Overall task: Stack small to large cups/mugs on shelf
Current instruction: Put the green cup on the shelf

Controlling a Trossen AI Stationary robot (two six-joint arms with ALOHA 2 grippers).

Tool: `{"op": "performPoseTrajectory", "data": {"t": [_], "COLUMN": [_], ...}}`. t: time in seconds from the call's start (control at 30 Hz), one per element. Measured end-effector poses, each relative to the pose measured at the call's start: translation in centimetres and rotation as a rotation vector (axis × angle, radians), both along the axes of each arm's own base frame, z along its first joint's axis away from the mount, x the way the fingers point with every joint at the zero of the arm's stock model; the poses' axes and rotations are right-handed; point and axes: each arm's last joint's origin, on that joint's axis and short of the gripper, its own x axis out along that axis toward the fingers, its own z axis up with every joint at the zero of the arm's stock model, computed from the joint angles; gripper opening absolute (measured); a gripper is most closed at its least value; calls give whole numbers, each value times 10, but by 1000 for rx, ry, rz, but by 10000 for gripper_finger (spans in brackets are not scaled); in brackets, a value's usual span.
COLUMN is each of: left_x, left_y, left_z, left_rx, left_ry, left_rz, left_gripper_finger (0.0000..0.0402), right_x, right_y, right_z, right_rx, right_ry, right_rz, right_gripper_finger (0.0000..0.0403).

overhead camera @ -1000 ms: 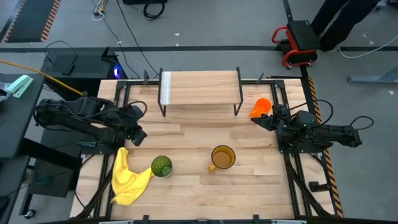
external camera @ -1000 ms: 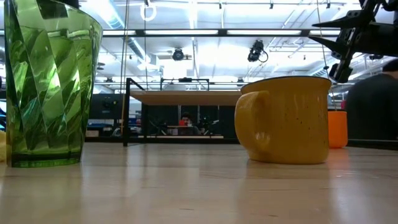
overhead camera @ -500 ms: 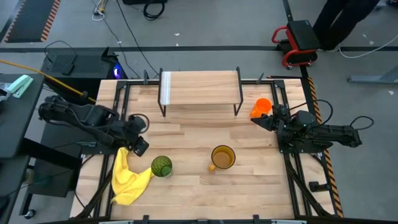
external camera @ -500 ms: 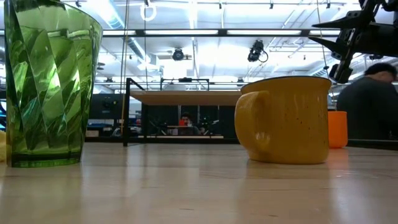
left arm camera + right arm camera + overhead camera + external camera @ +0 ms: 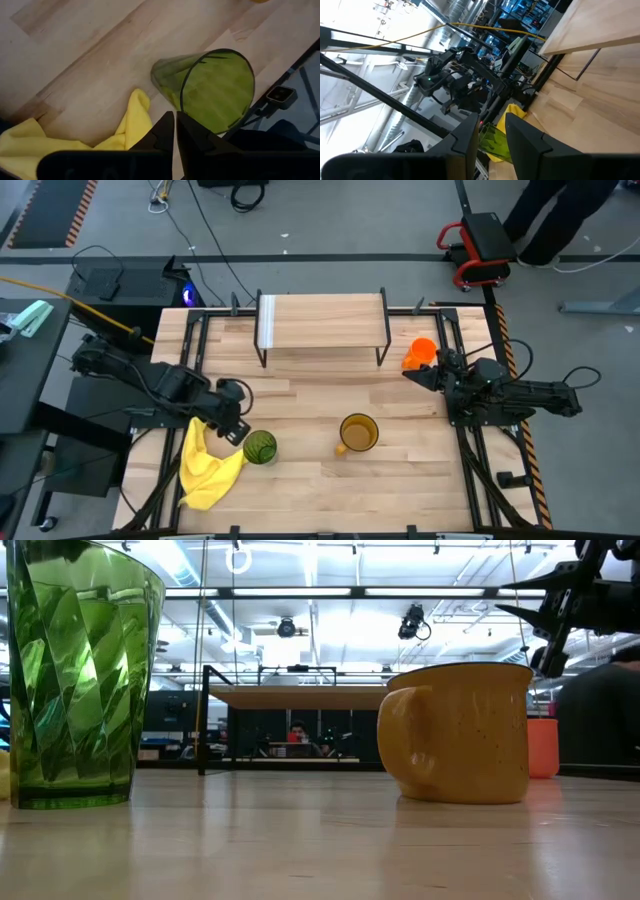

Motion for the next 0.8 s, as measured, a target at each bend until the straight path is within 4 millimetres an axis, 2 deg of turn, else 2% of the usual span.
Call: {"op": "performPoseTrajectory", "data": {"t": [0.5,0.63,0.8], "left_x": [9,10,10], "left_y": [-3,-4,-3], "left_z": [0,1,1], "left_rx": [15,12,25], "left_ry": [-60,-76,-83], "left_rz": [-46,-50,-36], "left_gripper_finger": [17,27,47], "right_x": [0,0,-2], "right_y": [0,1,7], "right_z": [0,1,11], "right_rx": [101,131,90], "right_ry": [-8,-20,-121], "right_rz": [17,43,100], "right_gripper_finger": [105,105,105]}}
